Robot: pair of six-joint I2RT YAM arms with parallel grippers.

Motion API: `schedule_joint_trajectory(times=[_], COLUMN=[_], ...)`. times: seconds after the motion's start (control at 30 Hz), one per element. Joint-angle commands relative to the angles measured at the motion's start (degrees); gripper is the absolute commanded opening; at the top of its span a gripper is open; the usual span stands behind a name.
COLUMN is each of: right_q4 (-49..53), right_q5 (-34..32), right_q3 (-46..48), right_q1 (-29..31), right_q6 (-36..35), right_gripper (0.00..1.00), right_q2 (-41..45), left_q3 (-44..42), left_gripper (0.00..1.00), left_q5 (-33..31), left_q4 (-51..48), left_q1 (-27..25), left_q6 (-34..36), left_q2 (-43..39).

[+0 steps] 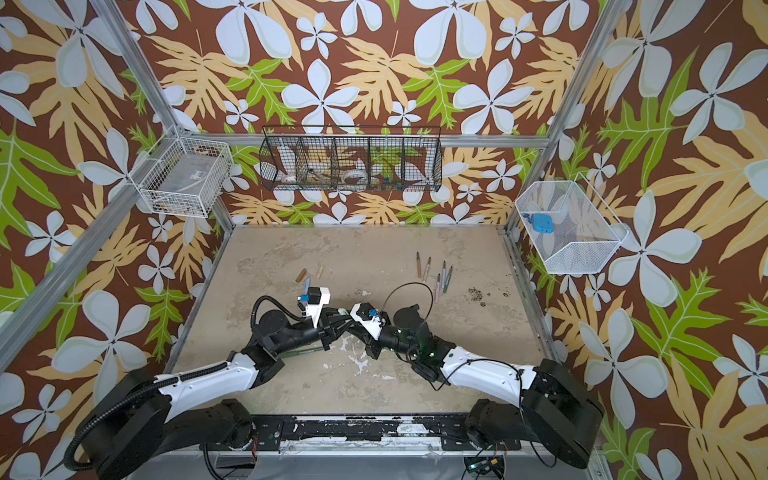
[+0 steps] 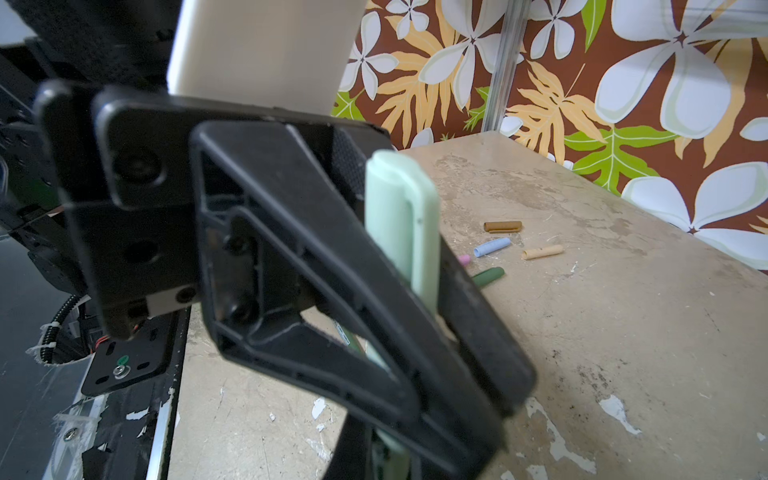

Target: Open the pen caps

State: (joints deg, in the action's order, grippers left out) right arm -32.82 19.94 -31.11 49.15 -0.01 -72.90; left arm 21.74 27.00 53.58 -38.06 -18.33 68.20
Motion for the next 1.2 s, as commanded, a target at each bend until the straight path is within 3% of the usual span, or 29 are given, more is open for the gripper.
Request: schedule_joint_trajectory(times=[0.0,0.2,0.33,0.47,0.8,0.9,1.03,1.17], right_q4=[0.8,0.6,1.2,1.0,-11.1,-11.4,-11.3,-8.0], right_q5=[-5.6,-24.8,-29.5,-21.1,20.6,25.1,26.4,18.6], right_q3=[-0.2,-0.7,-1.5,-0.8,3.7,2.5,1.6,1.1], right_q1=[0.9,7.5,10.2,9.2,-5.5,-6.4,-6.3,-5.8], right_q6=[-0.6,-3.4,-4.8,-4.5,6.3,7.3,7.7,6.6], right_gripper=[0.00,0.00,0.00,0.00,0.00,0.00,0.00,0.00], right_q2=[-1.2,-1.5,-2.2,-1.2,-1.6,-3.9,-5.7,-5.1], left_q3=[0.8,1.5,1.5,1.1,-0.8,0.1,0.3,0.1], left_gripper=[0.00,0.00,0.00,0.00,0.00,0.00,0.00,0.00], left_q5=[-7.4,-13.3,-13.5,-11.7,-4.6,-1.9,-1.9,-3.7], left_q4=[0.1,-2.5,-2.6,-1.3,3.1,2.9,2.5,2.1], left_q1=[0.0,0.0,0.0,0.0,0.0,0.0,0.0,0.0], left_q6=[-3.0,-5.2,-5.1,-4.8,-2.4,-2.4,-2.4,-2.4], left_q2=[-0.9,-1.6,-1.4,-1.3,-1.9,-0.7,-0.2,-0.9])
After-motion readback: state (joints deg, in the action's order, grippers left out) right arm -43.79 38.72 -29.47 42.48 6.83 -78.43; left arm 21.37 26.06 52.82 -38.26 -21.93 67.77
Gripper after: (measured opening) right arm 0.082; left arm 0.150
